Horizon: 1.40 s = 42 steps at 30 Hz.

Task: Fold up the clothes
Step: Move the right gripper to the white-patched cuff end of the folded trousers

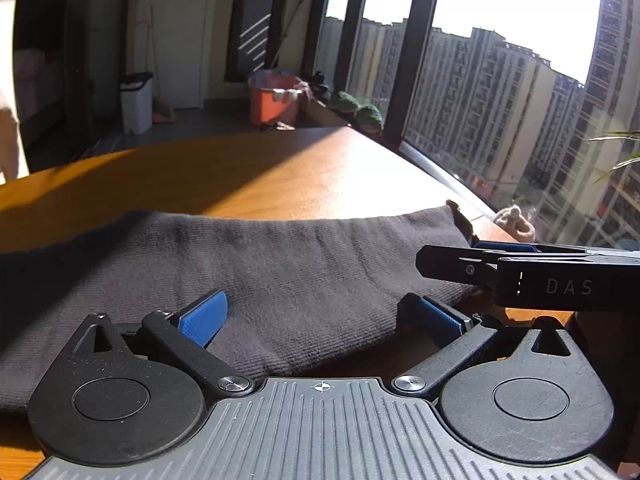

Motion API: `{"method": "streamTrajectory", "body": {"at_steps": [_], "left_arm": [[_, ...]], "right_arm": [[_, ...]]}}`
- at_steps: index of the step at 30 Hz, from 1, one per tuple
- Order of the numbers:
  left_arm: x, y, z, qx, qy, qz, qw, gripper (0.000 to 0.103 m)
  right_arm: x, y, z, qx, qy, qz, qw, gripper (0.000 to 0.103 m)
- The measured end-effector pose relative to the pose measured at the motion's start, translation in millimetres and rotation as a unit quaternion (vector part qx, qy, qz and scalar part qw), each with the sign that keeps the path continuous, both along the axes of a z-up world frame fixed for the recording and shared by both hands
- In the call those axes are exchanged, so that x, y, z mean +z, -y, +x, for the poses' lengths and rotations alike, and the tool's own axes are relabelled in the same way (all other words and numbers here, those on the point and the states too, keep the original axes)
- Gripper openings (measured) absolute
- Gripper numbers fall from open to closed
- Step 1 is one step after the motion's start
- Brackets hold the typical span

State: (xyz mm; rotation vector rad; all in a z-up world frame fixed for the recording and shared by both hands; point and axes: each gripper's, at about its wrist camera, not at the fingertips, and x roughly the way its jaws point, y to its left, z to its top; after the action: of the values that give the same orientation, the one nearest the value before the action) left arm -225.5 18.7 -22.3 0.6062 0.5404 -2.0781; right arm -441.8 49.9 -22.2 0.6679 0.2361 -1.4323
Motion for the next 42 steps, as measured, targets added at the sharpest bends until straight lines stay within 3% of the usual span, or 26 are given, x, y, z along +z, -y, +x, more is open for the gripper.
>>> {"method": "streamTrajectory", "body": {"at_steps": [8,14,18,21,27,31,32,33,36,42], "left_arm": [[2.2,-15.4,7.2,0.006,0.003,0.0,1.0,0.103],[2.1,-20.2,15.5,0.011,-0.014,0.003,0.9998,0.103],[1.1,-20.8,21.4,0.012,-0.029,0.006,0.9995,0.103],[-0.2,-24.0,24.6,0.027,-0.049,0.014,0.9983,0.103],[6.0,-25.2,22.4,0.008,-0.092,0.04,0.9949,0.103],[20.2,-3.3,36.3,0.013,-0.148,0.084,0.9853,0.103],[25.5,0.5,37.8,0.016,-0.15,0.082,0.9852,0.102],[30.9,3.9,39.2,0.019,-0.151,0.078,0.9852,0.102],[52.4,13.5,36.6,0.009,-0.142,0.052,0.9884,0.097],[54.1,18.2,1.6,-0.022,-0.076,0.031,0.9964,0.069]], "right_arm": [[0.6,-17.7,7.2,0.015,-0.014,0.008,1.0,0.083],[1.9,-23.8,-0.7,0.014,0.008,0.0,1.0,0.083],[11.4,-43.2,-23.0,-0.049,0.025,-0.027,0.998,0.081],[8.3,-46.9,-39.3,-0.082,0.038,-0.008,0.996,0.074],[-5.7,-38.0,-49.3,-0.09,0.095,0.027,0.991,0.045],[8.3,-31.7,-30.3,-0.066,0.036,0.006,0.997,0.016],[15.8,-31.5,-18.9,-0.055,-0.004,-0.009,0.998,0.012],[22.0,-32.0,-5.7,-0.04,-0.043,-0.024,0.998,0.012],[15.9,-29.3,23.4,-0.01,-0.089,-0.019,0.996,0.011],[4.3,-24.2,80.2,0.05,-0.179,-0.012,0.982,0.012]]}}
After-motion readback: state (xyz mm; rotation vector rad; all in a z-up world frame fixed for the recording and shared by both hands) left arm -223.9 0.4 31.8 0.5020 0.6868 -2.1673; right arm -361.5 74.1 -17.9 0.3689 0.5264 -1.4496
